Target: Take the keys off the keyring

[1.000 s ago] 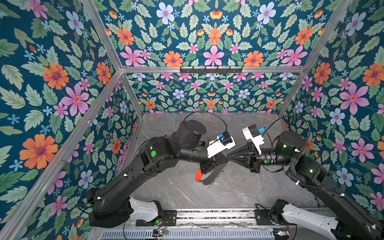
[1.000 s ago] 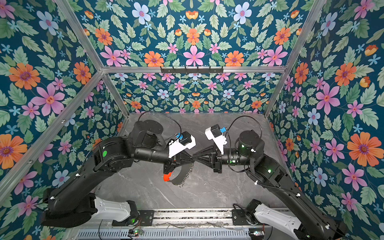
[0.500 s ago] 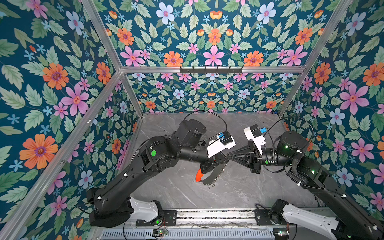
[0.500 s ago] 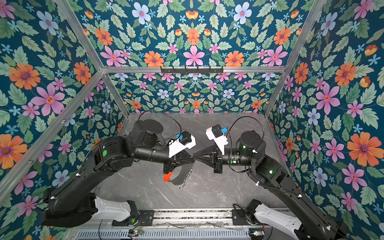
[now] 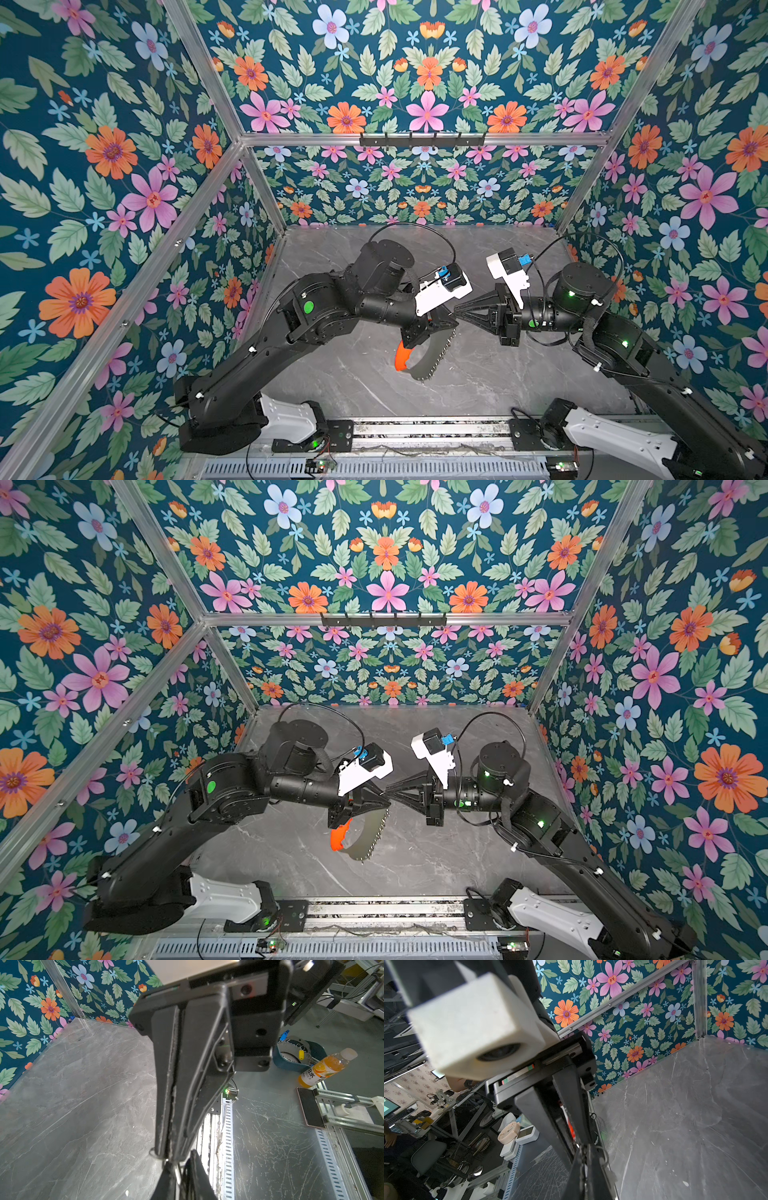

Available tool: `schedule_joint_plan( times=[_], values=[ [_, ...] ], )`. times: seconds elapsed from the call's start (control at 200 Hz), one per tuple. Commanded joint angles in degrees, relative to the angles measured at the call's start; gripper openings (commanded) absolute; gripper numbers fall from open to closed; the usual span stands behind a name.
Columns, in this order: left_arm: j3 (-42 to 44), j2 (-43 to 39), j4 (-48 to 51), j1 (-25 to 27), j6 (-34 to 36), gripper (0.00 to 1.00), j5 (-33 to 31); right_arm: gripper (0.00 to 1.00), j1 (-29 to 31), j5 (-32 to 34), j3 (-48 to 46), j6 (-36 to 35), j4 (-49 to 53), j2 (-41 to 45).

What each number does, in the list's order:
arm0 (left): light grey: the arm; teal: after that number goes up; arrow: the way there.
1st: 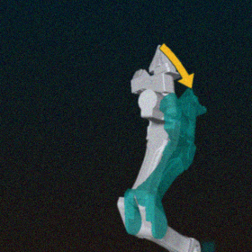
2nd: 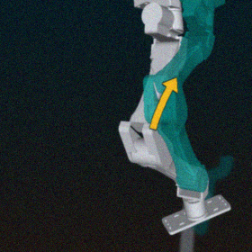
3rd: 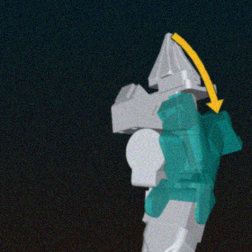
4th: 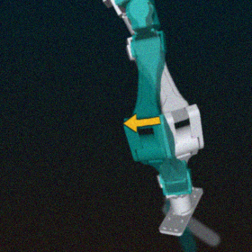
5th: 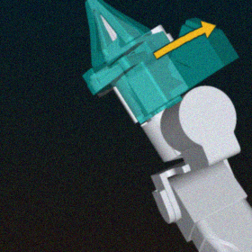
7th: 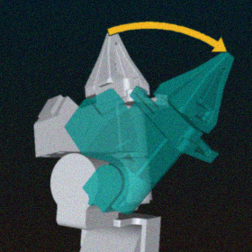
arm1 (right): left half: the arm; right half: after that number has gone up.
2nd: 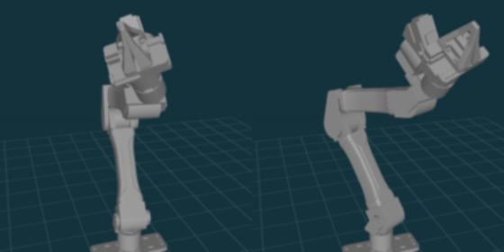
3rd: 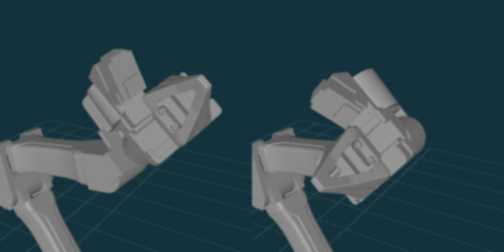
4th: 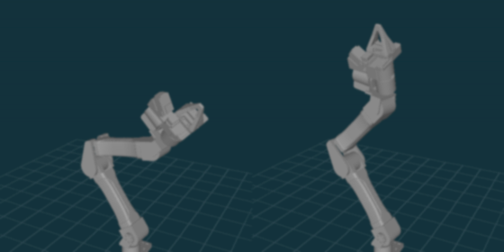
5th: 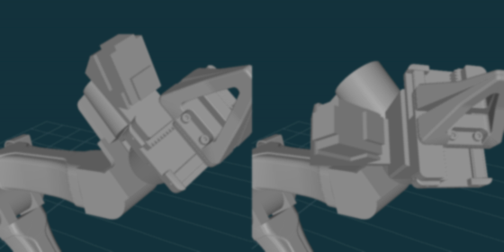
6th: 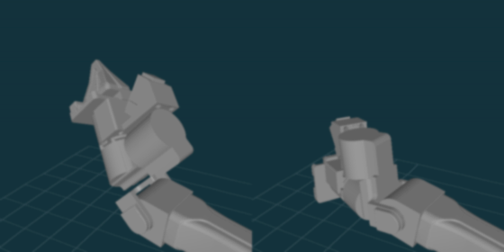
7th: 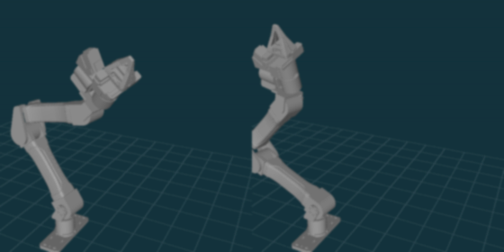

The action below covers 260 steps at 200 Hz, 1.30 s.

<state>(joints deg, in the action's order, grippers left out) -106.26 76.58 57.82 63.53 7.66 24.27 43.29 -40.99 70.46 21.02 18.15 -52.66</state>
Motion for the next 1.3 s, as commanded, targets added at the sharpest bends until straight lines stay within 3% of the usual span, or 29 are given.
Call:
schedule_joint_plan(
  times=[0.0,0.135,0.39,0.535,0.6,0.665,0.835,1.08,1.295],
  values=[
    [0.1,-0.1,-4.0,0.0,-0.3,0.19,-0.9,0.0,0.2,-1.3,0.4,1.1,-0.7,0.1],
    [0.2,-0.1,-3.4,0.0,-0.3,0.19,-1.4,0.0,0.2,-0.9,0.8,0.8,0.2,-0.1],
    [0.0,-0.1,-3.4,-0.1,-0.6,0.0,-1.4,0.0,0.2,-1.1,1.5,0.7,0.4,-0.2],
    [0.4,-0.2,-3.9,-0.1,-0.1,0.0,-1.4,0.0,0.2,-0.8,1.5,0.9,0.2,0.1],
    [0.9,-0.5,-4.0,-0.1,0.3,0.0,-1.7,0.18,0.2,0.5,1.7,0.5,1.1,0.8],
    [1.3,-0.9,-4.3,-0.1,0.9,0.0,-1.7,0.3,0.2,2.5,1.9,-0.6,2.8,1.6],
    [2.0,-2.1,-5.5,-0.1,1.1,0.0,-1.9,0.43,0.2,4.2,-0.3,-1.9,4.4,4.5],
    [2.5,-2.6,-6.0,-0.1,0.9,0.0,-0.4,0.49,0.2,-1.7,-2.5,-1.8,1.6,2.6],
    [2.6,-2.7,-6.1,-0.1,0.7,0.0,0.1,0.51,0.2,-1.5,-2.2,-0.6,-2.3,2.0]
  ],
)
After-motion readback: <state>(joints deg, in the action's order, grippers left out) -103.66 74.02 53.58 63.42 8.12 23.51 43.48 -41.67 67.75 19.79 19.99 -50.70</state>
